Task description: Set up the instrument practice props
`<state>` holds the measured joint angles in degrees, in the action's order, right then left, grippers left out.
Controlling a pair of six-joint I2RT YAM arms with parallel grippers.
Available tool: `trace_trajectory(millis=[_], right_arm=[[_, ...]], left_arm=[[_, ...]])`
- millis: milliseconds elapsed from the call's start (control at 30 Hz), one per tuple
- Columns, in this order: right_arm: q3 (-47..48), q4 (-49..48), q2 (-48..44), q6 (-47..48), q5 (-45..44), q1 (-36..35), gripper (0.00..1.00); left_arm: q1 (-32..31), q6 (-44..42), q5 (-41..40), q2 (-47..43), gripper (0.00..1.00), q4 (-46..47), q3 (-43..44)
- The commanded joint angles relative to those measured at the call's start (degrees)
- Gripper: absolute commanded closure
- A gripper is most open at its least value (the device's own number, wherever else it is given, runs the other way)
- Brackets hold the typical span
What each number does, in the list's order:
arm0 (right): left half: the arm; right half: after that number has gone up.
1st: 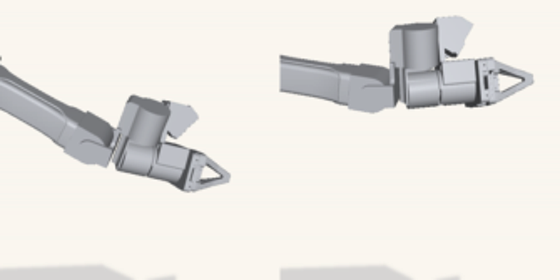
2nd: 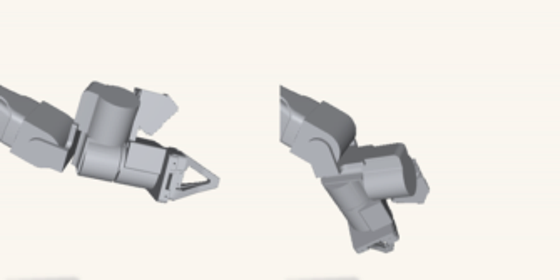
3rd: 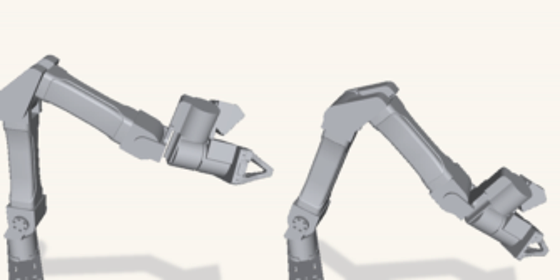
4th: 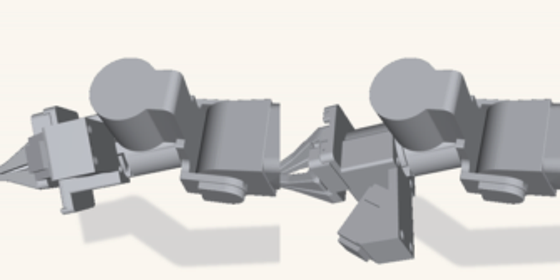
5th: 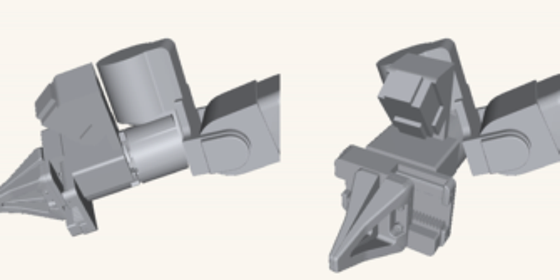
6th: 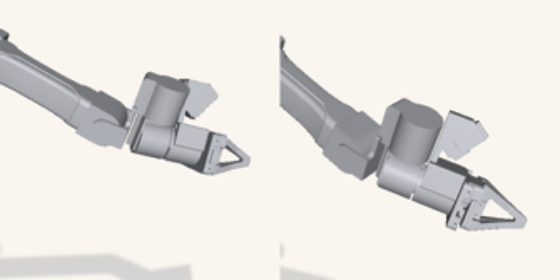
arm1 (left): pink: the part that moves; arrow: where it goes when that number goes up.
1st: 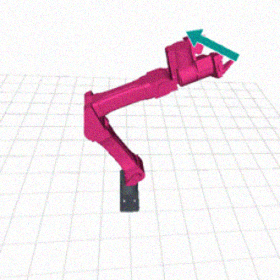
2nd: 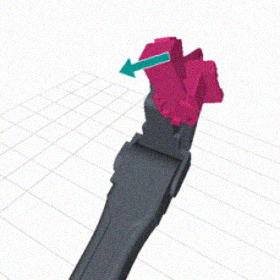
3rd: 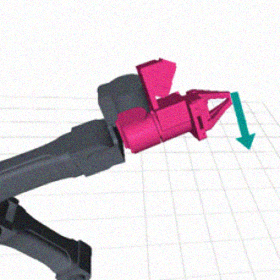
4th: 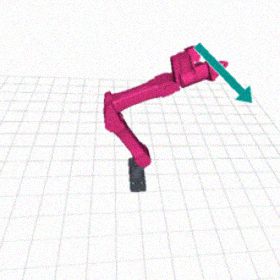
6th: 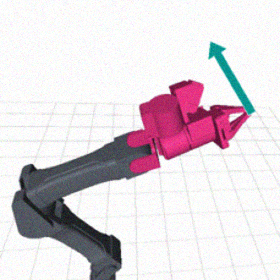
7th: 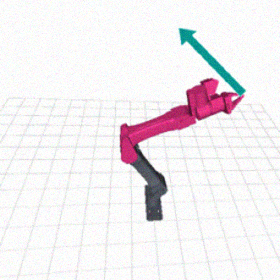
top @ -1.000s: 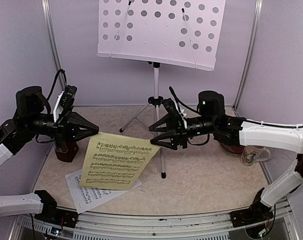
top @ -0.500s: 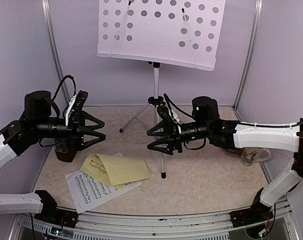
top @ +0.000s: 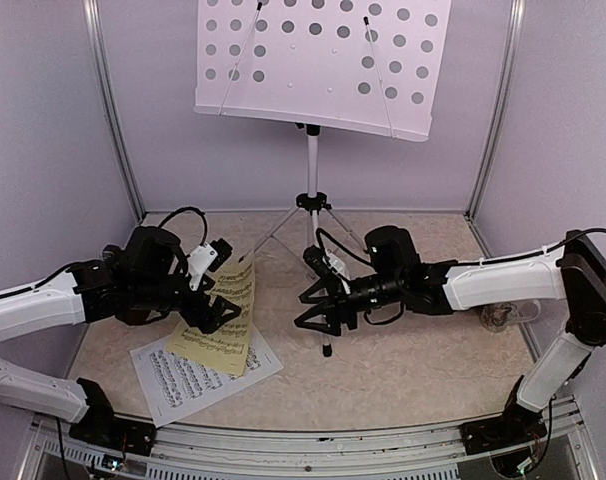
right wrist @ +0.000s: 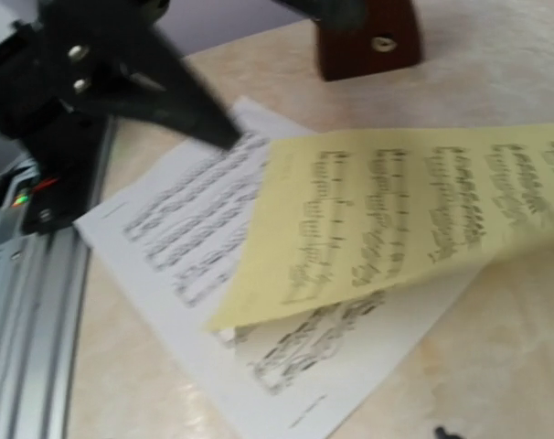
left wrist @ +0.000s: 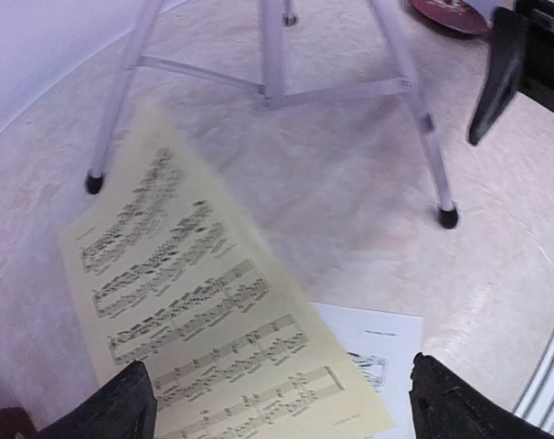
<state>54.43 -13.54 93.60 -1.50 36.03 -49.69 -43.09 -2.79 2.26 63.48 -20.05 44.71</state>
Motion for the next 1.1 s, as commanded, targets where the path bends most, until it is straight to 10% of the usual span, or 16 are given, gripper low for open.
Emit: trace_trajectory(millis=[0,100,433,1067], right_arm=[[2.4,-3.2,2.0,-2.0,-3.8,0.4,0.28],[3.5,-2.7,3.2,-2.7,-3.4,0.4,0.28],[13.0,2.7,10.2,-7.9,-22.2,-3.4,0.48],[41.5,16.4,39.4,-7.5,-37.7,-7.5,0.8]], left_arm=[[8.4,5.7,-3.8,1.2,0.01,9.5,-1.1],[17.1,13.1,5.0,7.4,0.01,12.4,-1.1],[22.7,27.4,-0.7,24.5,0.02,9.3,4.5],[24.8,30.3,-6.8,32.3,0.03,9.0,4.4]])
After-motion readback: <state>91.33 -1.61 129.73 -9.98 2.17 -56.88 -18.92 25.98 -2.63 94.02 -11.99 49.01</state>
